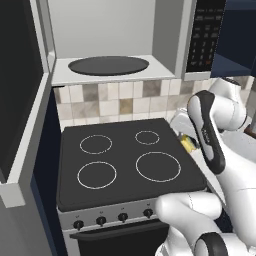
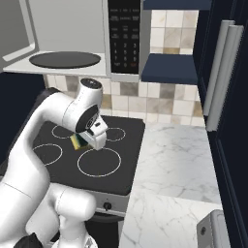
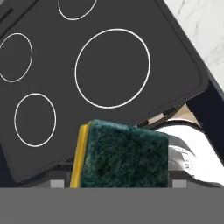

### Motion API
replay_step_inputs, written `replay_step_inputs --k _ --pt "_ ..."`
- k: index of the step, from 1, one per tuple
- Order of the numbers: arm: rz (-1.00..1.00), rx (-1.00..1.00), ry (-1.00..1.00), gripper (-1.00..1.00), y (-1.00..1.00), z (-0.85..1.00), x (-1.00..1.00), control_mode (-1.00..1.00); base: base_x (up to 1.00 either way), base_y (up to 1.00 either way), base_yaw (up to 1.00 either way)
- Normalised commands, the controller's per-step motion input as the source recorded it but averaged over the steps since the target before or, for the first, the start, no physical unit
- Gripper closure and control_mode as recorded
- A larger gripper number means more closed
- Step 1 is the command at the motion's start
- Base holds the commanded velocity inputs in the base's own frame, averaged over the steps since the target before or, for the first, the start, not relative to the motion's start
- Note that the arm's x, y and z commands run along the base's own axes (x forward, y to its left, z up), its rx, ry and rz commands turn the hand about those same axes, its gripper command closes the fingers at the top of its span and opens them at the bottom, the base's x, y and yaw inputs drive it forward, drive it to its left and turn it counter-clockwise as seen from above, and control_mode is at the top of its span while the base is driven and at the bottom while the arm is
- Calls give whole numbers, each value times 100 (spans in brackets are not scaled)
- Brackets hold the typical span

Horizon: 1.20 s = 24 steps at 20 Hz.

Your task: Place the sponge inside the microwave to prepare for sanitizing.

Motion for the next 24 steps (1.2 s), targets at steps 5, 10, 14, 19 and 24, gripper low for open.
replay_step_inputs --k 5,10,14,19,24 --pt "12 1 -20 100 40 64 19 -100 0 0 0" --pt "14 -1 -25 100 29 61 10 -100 0 0 0" --pt "26 -7 -34 100 24 51 -3 -100 0 0 0" --pt "6 -4 -22 100 32 55 21 -100 0 0 0" --pt "11 -5 -24 100 30 57 22 -100 0 0 0"
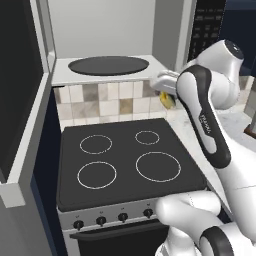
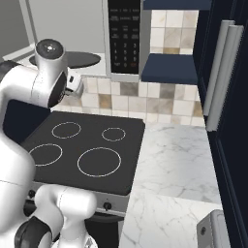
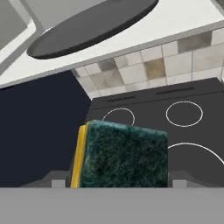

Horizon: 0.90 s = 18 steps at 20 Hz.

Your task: Place the sponge inside the microwave to prepare for sanitizing.

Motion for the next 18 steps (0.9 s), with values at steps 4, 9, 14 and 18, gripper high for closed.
replay_step_inputs --k 4,9,14,18 --pt "3 -3 -26 100 23 54 36 -100 0 0 0" --pt "3 -2 -29 100 22 46 40 -100 0 0 0" --pt "4 -5 -20 100 26 37 49 -100 0 0 0" --pt "5 -11 -5 100 32 21 61 -100 0 0 0"
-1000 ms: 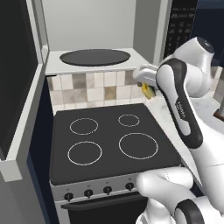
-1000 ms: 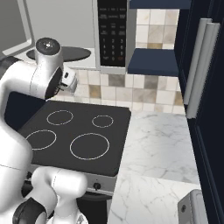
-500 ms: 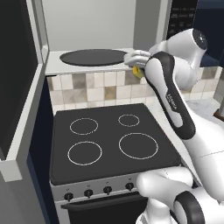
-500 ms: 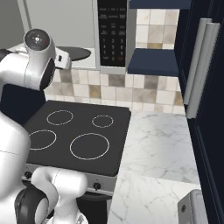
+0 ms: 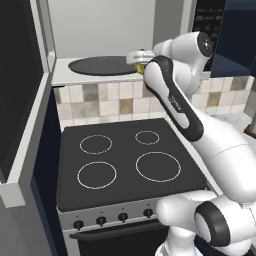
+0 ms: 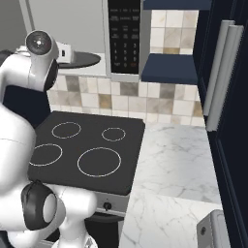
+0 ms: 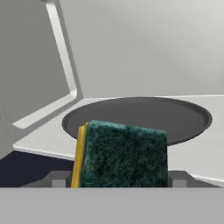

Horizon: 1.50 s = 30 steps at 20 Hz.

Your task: Place the sponge inside the microwave to prepare for sanitizing.

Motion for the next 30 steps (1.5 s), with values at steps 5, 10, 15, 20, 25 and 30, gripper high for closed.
replay_step_inputs --k 5,10,15,20,25,30 --pt "3 -18 6 100 21 28 68 -100 0 0 0" --pt "5 -16 11 100 14 21 68 -100 0 0 0" --pt "8 -4 1 100 13 -7 51 -100 0 0 0" --pt "4 -3 0 100 14 -19 49 -100 0 0 0" --pt "1 -13 0 100 21 -27 31 -100 0 0 0" --pt "0 -8 0 100 23 -18 39 -100 0 0 0"
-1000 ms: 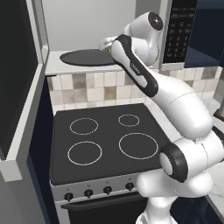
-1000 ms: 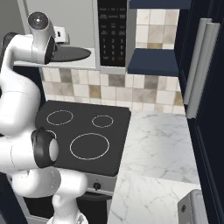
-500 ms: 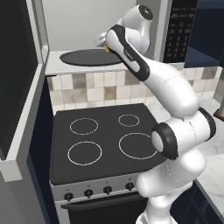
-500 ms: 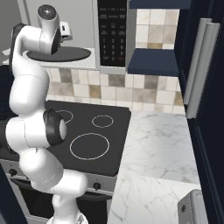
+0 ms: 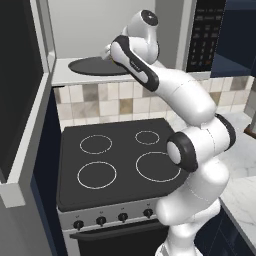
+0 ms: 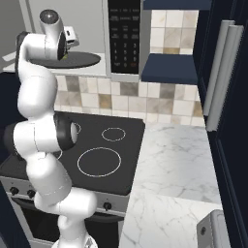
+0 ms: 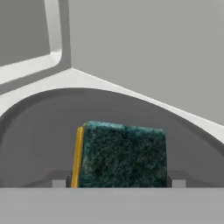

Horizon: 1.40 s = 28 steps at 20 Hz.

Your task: Place the sponge inside the microwave to prepare for sanitizing.

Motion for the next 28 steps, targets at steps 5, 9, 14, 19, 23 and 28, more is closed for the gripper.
replay_step_inputs --k 5,9,14,19,23,28 --pt "0 -3 0 100 22 -19 40 -100 0 0 0" --pt "0 -4 0 100 19 -18 43 -100 0 0 0" --pt "0 -5 0 100 5 -4 44 -100 0 0 0" --pt "0 -7 0 100 1 -9 19 -100 0 0 0" --pt "0 -9 0 100 0 -16 4 -100 0 0 0" --pt "0 -7 2 100 0 -12 0 -100 0 0 0"
